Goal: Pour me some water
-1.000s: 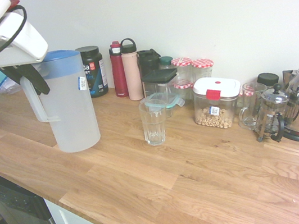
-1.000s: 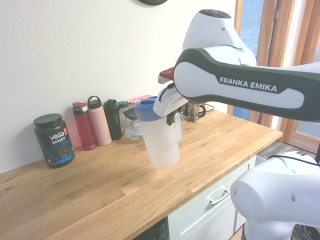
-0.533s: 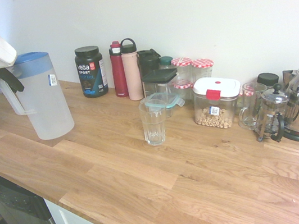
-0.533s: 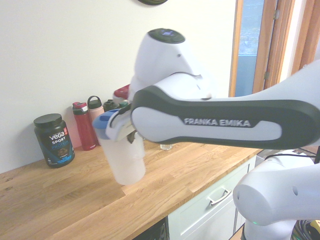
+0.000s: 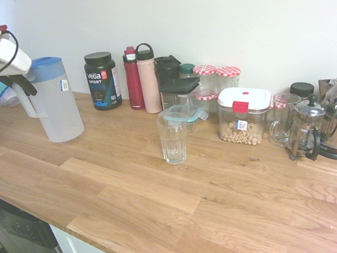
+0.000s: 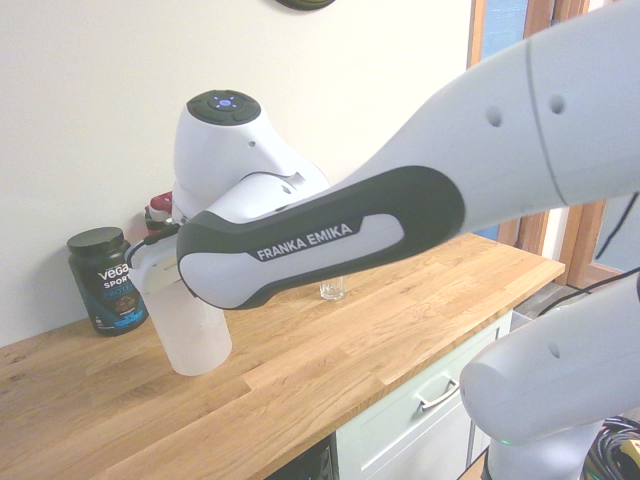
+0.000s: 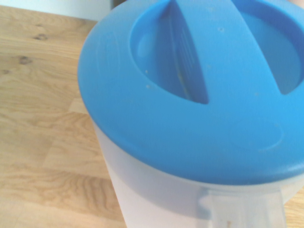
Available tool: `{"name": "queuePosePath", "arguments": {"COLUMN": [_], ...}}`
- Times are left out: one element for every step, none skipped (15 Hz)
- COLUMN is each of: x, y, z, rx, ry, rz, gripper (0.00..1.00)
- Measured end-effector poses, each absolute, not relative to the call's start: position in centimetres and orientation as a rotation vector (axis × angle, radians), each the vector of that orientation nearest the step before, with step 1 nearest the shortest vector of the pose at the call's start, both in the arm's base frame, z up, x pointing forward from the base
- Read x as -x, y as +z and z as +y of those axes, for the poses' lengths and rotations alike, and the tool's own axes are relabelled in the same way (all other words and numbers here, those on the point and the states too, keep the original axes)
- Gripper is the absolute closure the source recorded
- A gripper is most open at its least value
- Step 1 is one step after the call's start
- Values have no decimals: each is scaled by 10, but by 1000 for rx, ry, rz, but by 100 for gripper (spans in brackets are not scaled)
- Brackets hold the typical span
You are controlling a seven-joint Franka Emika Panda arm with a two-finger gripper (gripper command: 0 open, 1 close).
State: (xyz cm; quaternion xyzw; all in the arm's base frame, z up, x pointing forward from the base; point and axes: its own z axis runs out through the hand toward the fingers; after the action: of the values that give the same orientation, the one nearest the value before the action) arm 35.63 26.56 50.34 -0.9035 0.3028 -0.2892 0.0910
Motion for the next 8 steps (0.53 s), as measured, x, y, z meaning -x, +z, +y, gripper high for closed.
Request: {"name": "queuePosePath", "arguments": {"x": [-364, -371, -377, -382, -388, -393, -397, -400], "y": [498, 491, 486, 482, 480, 478, 478, 478], "z": [265, 264, 261, 257, 251, 244, 238, 233], "rx": [2688, 2691, 2693, 2692, 2690, 2683, 2673, 2666], "ry": [-845, -833, -825, -823, -821, -823, -826, -829], "rz": [919, 937, 957, 979, 1002, 1023, 1043, 1061], "gripper": [100, 100, 100, 100, 100, 100, 100, 100]}}
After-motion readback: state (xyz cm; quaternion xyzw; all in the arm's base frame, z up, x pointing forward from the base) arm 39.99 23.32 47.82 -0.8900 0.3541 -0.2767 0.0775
